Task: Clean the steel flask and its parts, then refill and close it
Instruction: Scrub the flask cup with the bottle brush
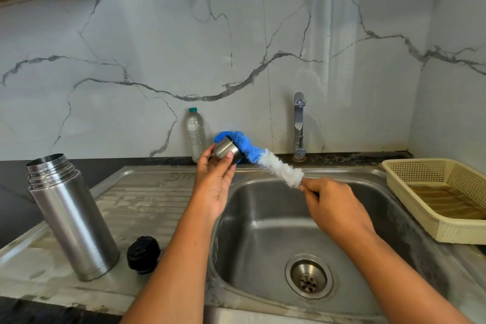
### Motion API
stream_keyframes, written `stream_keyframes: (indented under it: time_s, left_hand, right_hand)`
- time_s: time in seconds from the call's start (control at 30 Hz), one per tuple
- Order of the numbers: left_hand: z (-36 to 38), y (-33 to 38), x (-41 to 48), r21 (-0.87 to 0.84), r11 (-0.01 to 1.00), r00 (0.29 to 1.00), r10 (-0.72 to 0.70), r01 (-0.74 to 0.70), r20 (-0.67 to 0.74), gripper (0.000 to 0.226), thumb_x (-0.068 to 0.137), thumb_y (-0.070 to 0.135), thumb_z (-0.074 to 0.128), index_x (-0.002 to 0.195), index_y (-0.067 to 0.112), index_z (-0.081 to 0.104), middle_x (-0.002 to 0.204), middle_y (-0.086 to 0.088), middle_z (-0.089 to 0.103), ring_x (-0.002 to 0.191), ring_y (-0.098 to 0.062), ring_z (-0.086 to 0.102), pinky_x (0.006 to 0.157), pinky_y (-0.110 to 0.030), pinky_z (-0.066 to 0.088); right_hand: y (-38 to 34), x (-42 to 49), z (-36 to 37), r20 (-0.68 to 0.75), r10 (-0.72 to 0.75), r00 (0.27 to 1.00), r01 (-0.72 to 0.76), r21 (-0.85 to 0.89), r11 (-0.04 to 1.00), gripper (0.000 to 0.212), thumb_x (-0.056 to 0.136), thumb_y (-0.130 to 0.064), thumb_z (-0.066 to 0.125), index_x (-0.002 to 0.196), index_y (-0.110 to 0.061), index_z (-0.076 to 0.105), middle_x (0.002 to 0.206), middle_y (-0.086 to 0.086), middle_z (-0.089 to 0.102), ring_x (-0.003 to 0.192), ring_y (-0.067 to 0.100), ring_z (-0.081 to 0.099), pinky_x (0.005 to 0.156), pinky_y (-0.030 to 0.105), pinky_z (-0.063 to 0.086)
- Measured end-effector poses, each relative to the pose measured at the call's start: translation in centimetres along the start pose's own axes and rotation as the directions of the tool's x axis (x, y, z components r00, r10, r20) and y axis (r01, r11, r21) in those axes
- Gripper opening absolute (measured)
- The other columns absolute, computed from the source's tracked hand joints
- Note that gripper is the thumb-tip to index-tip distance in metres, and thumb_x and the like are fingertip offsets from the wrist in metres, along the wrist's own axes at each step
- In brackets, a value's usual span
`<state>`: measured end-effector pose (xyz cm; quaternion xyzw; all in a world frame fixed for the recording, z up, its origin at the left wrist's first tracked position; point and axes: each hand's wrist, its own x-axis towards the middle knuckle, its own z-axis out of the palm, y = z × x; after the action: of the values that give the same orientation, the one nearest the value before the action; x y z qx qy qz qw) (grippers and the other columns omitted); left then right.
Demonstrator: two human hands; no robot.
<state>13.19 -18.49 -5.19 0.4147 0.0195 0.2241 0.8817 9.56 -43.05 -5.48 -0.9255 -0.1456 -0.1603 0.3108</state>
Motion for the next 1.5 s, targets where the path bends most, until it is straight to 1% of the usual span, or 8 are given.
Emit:
stream_keyframes:
  time_s: [0.27,0.4,0.6,0.87,1.03,1.2,1.4,1.5]
  left_hand:
    - [-0.9,-0.1,1.1,-0.135,0.990,0.990,0.024,-0.042,-0.138,0.056,0.093,0.007,0.071,0.144,0.013,0.050,0.137,-0.014,0.063,0.120,-0.023,0.067,0.090,-0.029,0.060]
    - [-0.8,-0.7,0.8,0.002,0.998,0.988,0.056,-0.057,-0.141,0.049,0.091,-0.004,0.069,0.134,0.014,0.052,0.128,-0.007,0.067,0.120,-0.022,0.066,0.090,-0.029,0.056]
    - [0.1,-2.2,0.0,0.409,0.902,0.991,0.125,-0.137,0.055,0.053,0.080,-0.013,0.078,0.115,0.023,0.062,0.125,-0.008,0.069,0.114,-0.020,0.067,0.094,-0.027,0.055]
    - [0.0,-1.9,-0.5,0.352,0.931,0.992,0.057,-0.094,0.114,0.056,0.081,-0.010,0.078,0.125,0.020,0.062,0.129,-0.006,0.069,0.120,-0.021,0.067,0.095,-0.032,0.055]
    - [1.1,-1.4,-1.0,0.204,0.978,0.986,0.001,-0.035,0.164,0.048,0.087,-0.008,0.070,0.125,0.019,0.062,0.120,0.001,0.074,0.111,-0.015,0.072,0.090,-0.028,0.058]
    - [0.4,-0.5,0.0,-0.013,0.999,0.999,0.049,-0.049,-0.014,0.042,0.090,0.001,0.071,0.126,0.013,0.054,0.130,-0.012,0.065,0.120,-0.026,0.067,0.099,-0.034,0.057]
    - [-1.4,-0.8,1.6,-0.114,0.992,0.968,0.023,-0.053,-0.250,0.059,0.087,0.005,0.077,0.138,0.004,0.048,0.134,-0.019,0.064,0.115,-0.023,0.069,0.086,-0.029,0.060]
    - [-1.4,-1.1,1.7,-0.101,0.995,0.962,-0.010,-0.018,-0.274,0.053,0.088,0.005,0.077,0.134,0.003,0.051,0.132,-0.020,0.065,0.112,-0.024,0.070,0.086,-0.031,0.061]
  right_hand:
    - [0.1,-0.2,-0.2,0.145,0.038,0.989,-0.061,0.154,0.986,0.024,0.103,-0.036,0.050,0.100,-0.027,0.071,0.073,-0.004,0.069,0.066,0.023,0.067,0.063,0.047,0.058]
    - [-0.5,-0.3,0.0,0.120,0.005,0.993,-0.026,0.176,0.984,0.024,0.104,-0.035,0.051,0.095,-0.028,0.072,0.071,-0.003,0.068,0.064,0.022,0.065,0.063,0.045,0.056]
    - [-0.1,0.0,0.1,0.061,0.045,0.997,-0.048,0.058,0.997,0.023,0.104,-0.032,0.049,0.095,-0.031,0.070,0.072,-0.009,0.065,0.061,0.016,0.063,0.062,0.046,0.060]
    - [0.3,0.2,0.1,0.040,0.098,0.994,-0.102,0.094,0.990,0.027,0.103,-0.026,0.048,0.080,-0.027,0.062,0.068,-0.004,0.063,0.060,0.020,0.062,0.056,0.043,0.054]
    - [0.5,0.5,-0.2,0.140,0.135,0.981,-0.157,0.165,0.974,0.026,0.104,-0.027,0.048,0.091,-0.025,0.070,0.072,-0.002,0.066,0.055,0.012,0.056,0.051,0.029,0.046]
    - [0.3,0.1,-0.4,0.252,0.124,0.960,-0.191,0.262,0.946,0.023,0.104,-0.030,0.050,0.097,-0.031,0.071,0.061,-0.007,0.058,0.044,0.004,0.044,0.045,0.021,0.038]
    - [-0.6,-0.1,-0.5,0.255,0.092,0.963,-0.177,0.338,0.924,0.025,0.104,-0.032,0.048,0.094,-0.034,0.072,0.044,-0.012,0.048,0.036,0.002,0.037,0.040,0.016,0.031]
    - [-0.8,-0.1,-0.5,0.242,0.095,0.966,-0.170,0.310,0.935,0.025,0.104,-0.030,0.048,0.094,-0.034,0.071,0.053,-0.010,0.055,0.037,0.001,0.040,0.039,0.016,0.033]
